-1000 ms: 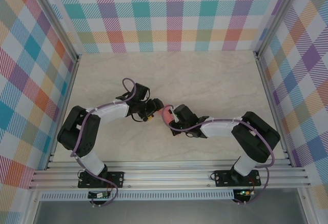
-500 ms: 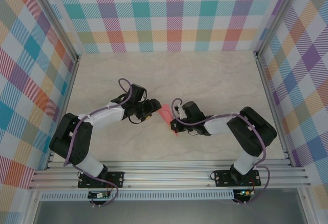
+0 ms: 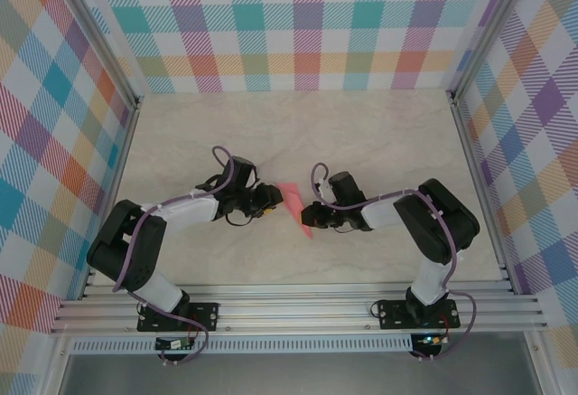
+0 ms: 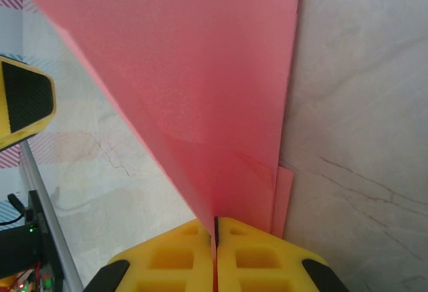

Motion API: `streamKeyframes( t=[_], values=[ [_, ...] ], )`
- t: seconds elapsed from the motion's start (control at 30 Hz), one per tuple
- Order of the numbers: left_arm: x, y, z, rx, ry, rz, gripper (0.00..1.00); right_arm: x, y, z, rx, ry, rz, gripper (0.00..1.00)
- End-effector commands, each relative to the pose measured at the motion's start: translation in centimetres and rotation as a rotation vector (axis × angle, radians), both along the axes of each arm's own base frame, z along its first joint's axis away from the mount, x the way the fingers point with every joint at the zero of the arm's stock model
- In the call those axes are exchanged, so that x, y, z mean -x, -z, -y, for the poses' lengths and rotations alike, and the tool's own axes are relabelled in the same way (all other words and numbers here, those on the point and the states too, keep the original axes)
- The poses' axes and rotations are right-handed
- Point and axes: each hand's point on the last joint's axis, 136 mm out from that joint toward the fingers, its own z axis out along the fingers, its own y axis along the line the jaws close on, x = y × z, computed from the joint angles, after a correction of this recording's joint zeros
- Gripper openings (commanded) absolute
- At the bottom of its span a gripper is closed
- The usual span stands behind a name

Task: Fold a paper plane with a square sheet of paper (pick it up from the middle)
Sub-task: Fold the wing for the fifth time at the center of the table.

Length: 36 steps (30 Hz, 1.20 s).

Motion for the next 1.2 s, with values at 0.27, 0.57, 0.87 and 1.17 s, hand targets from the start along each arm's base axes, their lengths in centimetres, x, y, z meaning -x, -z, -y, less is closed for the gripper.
streamKeyframes(
  t=[0.27,0.57,0.87,1.17],
  values=[
    [-1.2,-1.9,4.0,0.163,0.087,0.081,0.24,1.2,2.9,0.7,0.096,0.027,-0.143,0.08],
    [-1.5,-1.3,6.0,0.193,0.135,0.092,0.28,1.4,3.2,1.2,0.112,0.041,-0.159,0.09],
    [-2.2,1.6,6.4,0.146,0.136,0.054,0.28,1.4,2.9,1.1,0.109,0.046,-0.162,0.13],
    [-2.4,2.6,6.4,0.124,0.136,0.046,0.28,0.6,0.8,0.6,0.078,0.056,-0.143,0.22]
  ],
)
